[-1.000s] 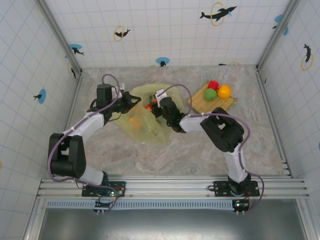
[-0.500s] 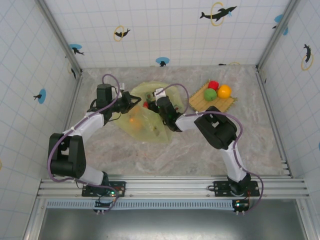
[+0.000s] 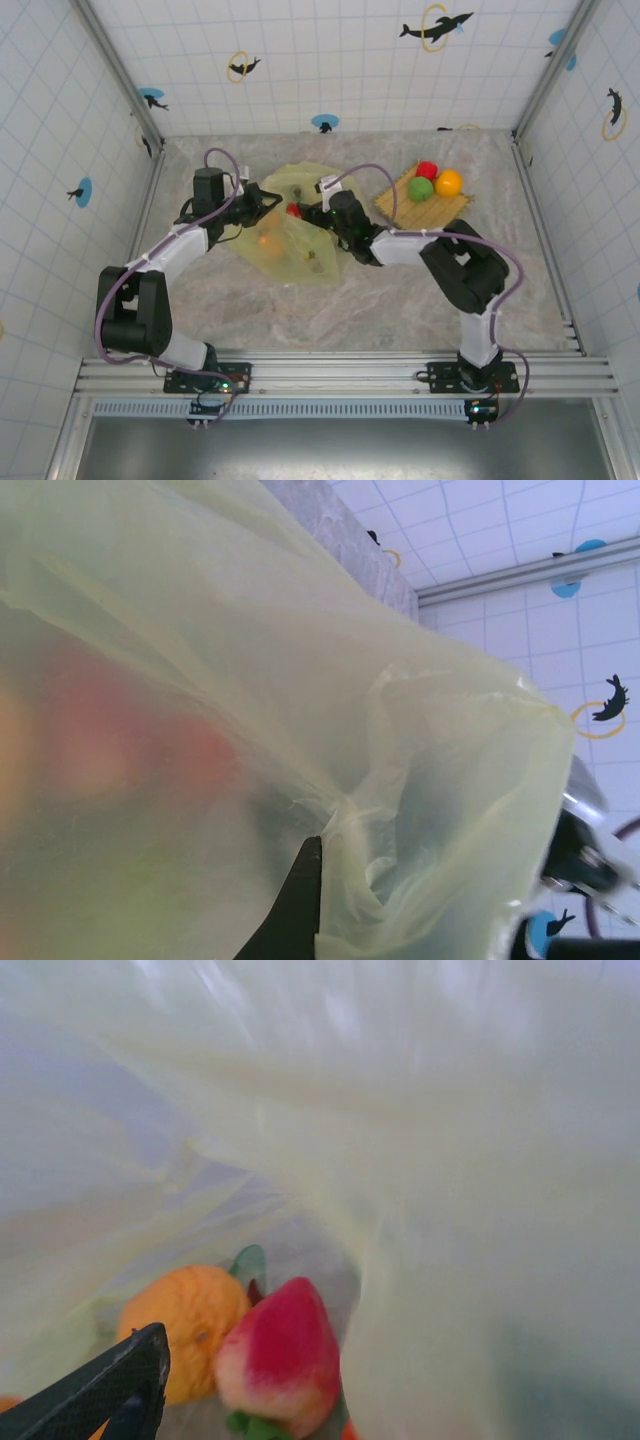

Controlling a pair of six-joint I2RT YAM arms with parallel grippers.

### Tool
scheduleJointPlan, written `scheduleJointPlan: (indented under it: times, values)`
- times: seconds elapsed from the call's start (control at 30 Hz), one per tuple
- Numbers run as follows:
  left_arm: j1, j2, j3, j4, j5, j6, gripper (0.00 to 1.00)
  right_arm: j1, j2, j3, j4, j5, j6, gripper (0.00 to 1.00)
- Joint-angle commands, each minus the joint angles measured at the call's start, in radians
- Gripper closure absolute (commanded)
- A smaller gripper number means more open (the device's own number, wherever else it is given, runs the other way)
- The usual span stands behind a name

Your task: Place the fruits into the plastic bag

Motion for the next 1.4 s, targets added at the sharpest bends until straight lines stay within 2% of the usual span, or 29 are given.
scheduleJointPlan:
  times: [0.0,0.23,0.4,0.47,0.57,0.67,0.8,0.93,1.23,1.37]
  values:
    - [0.007,0.007,-0.005,-0.009,-0.008,0.027,1.0,-0.008,-0.114,-0.069,-0.076,-0.065,-0.028,0.15]
    - [0.006,0.004,0.0,-0.023,-0.023,0.04,1.0,-0.039,-0.319,-0.205,-0.243,-0.14,-0.077,0.17]
    - [0.007,0.01,0.006,-0.043,-0.043,0.059,1.0,-0.071,-0.48,-0.298,-0.322,-0.135,-0.098,0.18]
    - [0.007,0.015,0.008,-0.048,-0.043,0.062,1.0,-0.088,-0.548,-0.338,-0.334,-0.112,-0.098,0.17]
    - [0.007,0.019,0.009,-0.049,-0.041,0.062,1.0,-0.132,-0.631,-0.383,-0.367,-0.01,-0.097,0.13]
    - [0.007,0.021,0.009,-0.049,-0.041,0.061,1.0,-0.235,-0.663,-0.401,-0.389,0.084,-0.065,0.08]
    - [0.007,0.018,0.009,-0.048,-0.039,0.062,1.0,-0.384,-0.584,-0.322,-0.465,0.122,-0.034,0.05]
    - [0.007,0.02,0.008,-0.046,-0.034,0.058,1.0,-0.443,-0.425,-0.153,-0.578,0.157,-0.088,0.04]
    - [0.007,0.014,0.007,-0.043,-0.035,0.056,1.0,-0.488,-0.086,0.206,-0.784,0.211,-0.17,0.03]
    - [0.007,0.014,0.008,-0.042,-0.031,0.053,1.0,-0.494,0.011,0.323,-0.846,0.221,-0.186,0.05]
